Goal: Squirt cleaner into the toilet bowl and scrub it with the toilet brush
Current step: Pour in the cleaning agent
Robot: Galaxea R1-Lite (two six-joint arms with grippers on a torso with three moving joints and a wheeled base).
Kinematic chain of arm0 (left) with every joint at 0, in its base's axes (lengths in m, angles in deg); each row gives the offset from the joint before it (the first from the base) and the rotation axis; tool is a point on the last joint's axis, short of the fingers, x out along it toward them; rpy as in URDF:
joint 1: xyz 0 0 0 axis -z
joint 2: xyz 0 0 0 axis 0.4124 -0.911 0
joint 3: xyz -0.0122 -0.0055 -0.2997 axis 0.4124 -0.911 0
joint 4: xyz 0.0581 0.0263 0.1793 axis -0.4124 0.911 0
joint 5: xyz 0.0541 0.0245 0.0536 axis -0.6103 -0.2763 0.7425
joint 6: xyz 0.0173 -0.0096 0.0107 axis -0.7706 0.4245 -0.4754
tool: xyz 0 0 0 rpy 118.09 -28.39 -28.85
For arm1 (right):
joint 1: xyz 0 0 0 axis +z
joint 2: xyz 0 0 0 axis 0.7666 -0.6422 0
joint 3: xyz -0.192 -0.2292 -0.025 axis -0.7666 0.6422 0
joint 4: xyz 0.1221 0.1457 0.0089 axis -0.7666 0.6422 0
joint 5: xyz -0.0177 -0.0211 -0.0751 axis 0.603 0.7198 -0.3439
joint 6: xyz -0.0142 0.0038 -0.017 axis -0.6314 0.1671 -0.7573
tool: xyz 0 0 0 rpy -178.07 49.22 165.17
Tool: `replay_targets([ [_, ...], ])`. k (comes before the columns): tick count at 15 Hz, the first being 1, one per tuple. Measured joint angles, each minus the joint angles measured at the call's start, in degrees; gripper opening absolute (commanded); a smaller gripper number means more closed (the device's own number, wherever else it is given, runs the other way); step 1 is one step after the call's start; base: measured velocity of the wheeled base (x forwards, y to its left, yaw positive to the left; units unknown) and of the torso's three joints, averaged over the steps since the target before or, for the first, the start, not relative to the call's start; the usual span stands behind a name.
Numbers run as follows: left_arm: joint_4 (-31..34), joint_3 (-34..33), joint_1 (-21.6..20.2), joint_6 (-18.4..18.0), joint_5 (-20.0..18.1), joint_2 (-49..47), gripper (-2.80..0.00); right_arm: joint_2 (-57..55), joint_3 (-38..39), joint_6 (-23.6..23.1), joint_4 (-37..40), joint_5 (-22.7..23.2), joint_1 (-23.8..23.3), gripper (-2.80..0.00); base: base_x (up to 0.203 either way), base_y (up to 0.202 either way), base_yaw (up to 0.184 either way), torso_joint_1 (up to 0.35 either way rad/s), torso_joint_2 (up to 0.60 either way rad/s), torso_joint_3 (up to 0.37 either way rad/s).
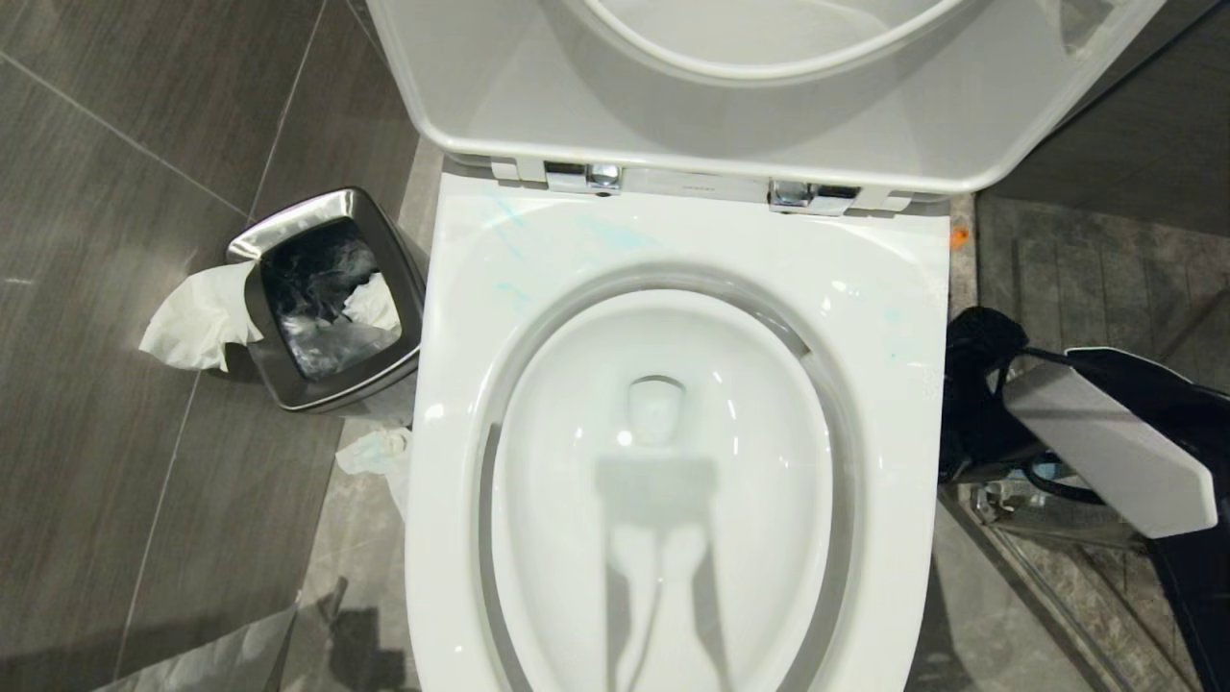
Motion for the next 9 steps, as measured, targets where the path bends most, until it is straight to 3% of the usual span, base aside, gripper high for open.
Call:
replay_targets([
  [9, 0.0, 0.0, 0.0, 0.0, 0.0, 0.0, -2.8, 20.3, 19.5, 1.0, 0.0, -0.6, -2.6, -2.8, 0.0, 0.0, 0.0, 0.0, 0.0, 0.001],
])
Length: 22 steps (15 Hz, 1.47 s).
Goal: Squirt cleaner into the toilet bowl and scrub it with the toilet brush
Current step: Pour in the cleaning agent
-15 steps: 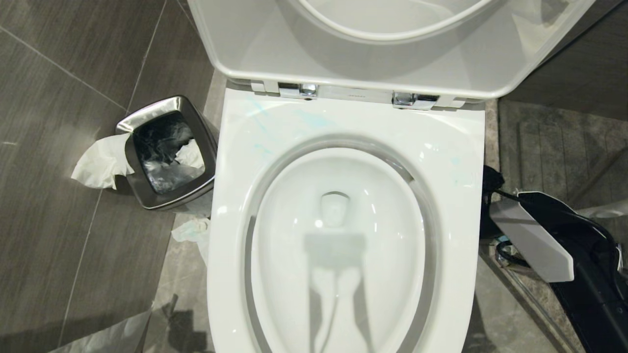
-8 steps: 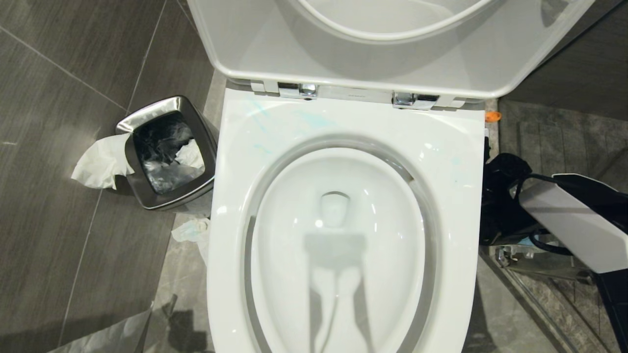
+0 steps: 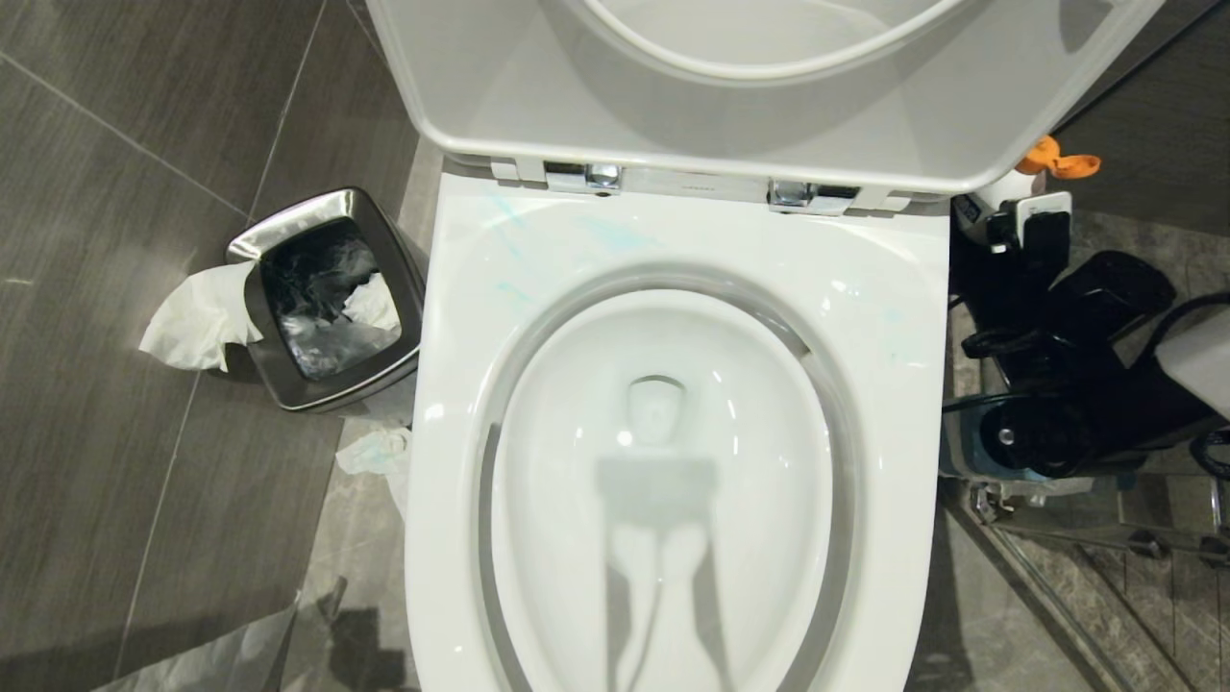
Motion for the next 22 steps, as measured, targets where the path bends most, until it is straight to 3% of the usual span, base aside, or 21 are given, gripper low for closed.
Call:
replay_targets([
  [4, 0.0, 0.0, 0.0, 0.0, 0.0, 0.0, -2.8, 10.9, 11.6, 1.9, 0.0, -0.6, -0.1, -2.8, 0.0, 0.0, 0.0, 0.0, 0.0, 0.0],
  [9, 0.0, 0.0, 0.0, 0.0, 0.0, 0.0, -2.8, 23.1, 23.0, 3.9, 0.1, -5.6, -0.2, -2.8, 0.0, 0.0, 0.0, 0.0, 0.0, 0.0],
  [13, 0.0, 0.0, 0.0, 0.1, 0.0, 0.0, -2.8, 31.9, 29.9, 6.0, 1.5, -5.8, -0.1, -2.8, 0.0, 0.0, 0.0, 0.0, 0.0, 0.0],
  [17, 0.0, 0.0, 0.0, 0.0, 0.0, 0.0, -2.8, 42.8, 31.6, 7.5, 15.2, -4.2, 0.1, -2.8, 0.0, 0.0, 0.0, 0.0, 0.0, 0.0],
  [22, 0.0, 0.0, 0.0, 0.0, 0.0, 0.0, -2.8, 51.7, 24.9, 8.3, 34.2, -3.5, 0.0, -2.8, 0.0, 0.0, 0.0, 0.0, 0.0, 0.0],
])
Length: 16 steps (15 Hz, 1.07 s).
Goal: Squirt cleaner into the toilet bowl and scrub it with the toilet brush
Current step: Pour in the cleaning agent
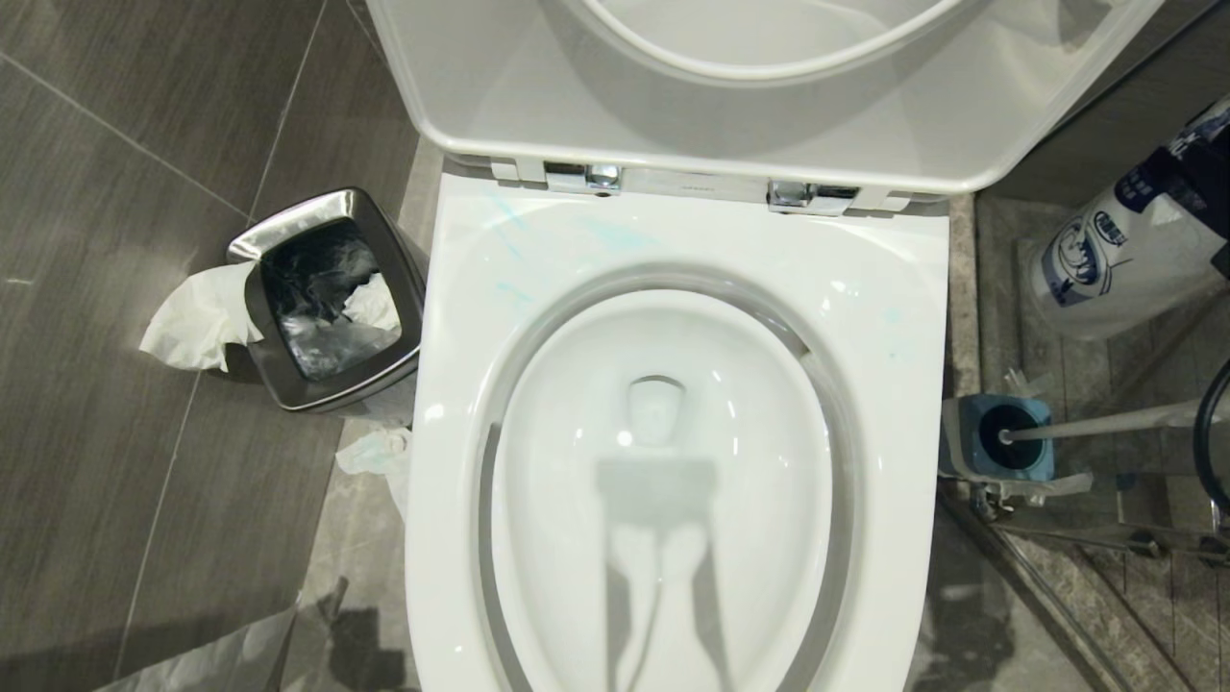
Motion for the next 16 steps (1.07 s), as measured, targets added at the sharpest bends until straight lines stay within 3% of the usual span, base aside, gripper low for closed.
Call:
replay_targets([
  [9, 0.0, 0.0, 0.0, 0.0, 0.0, 0.0, -2.8, 5.9, -3.1, -5.3, 2.9, 0.5, 0.1, -2.8, 0.0, 0.0, 0.0, 0.0, 0.0, 0.0],
  [16, 0.0, 0.0, 0.0, 0.0, 0.0, 0.0, -2.8, 12.1, -2.5, -5.6, 8.0, -0.3, 0.1, -2.8, 0.0, 0.0, 0.0, 0.0, 0.0, 0.0],
])
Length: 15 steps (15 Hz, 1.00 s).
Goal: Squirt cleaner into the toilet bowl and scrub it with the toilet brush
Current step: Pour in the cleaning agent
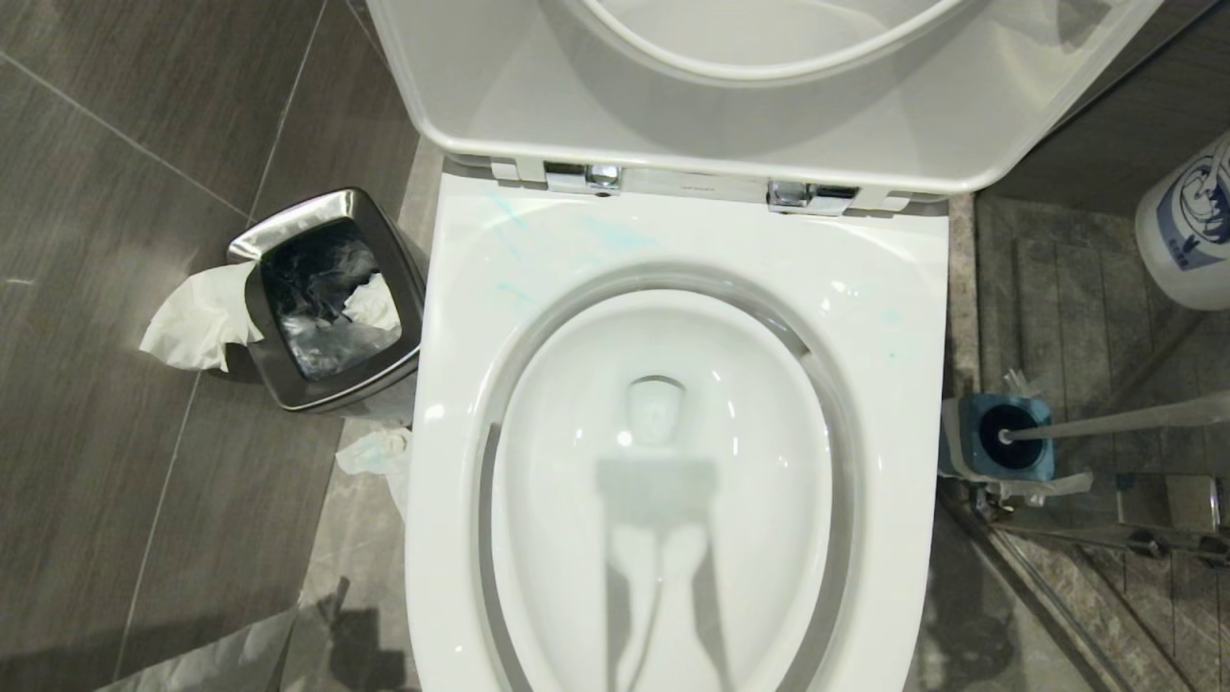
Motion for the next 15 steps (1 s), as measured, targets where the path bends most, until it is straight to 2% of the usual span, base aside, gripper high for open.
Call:
replay_targets([
  [4, 0.0, 0.0, 0.0, 0.1, 0.0, 0.0, -2.8, 1.5, 0.0, -0.2, 0.1, -0.4, 0.0, -2.8, 0.0, 0.0, 0.0, 0.002, 0.0, 0.042],
  [15, 0.0, 0.0, 0.0, 0.1, 0.0, 0.0, -2.8, 5.0, 0.8, -0.7, 3.4, -0.5, 0.0, -2.8, 0.0, 0.0, 0.0, 0.003, 0.0, 0.195],
])
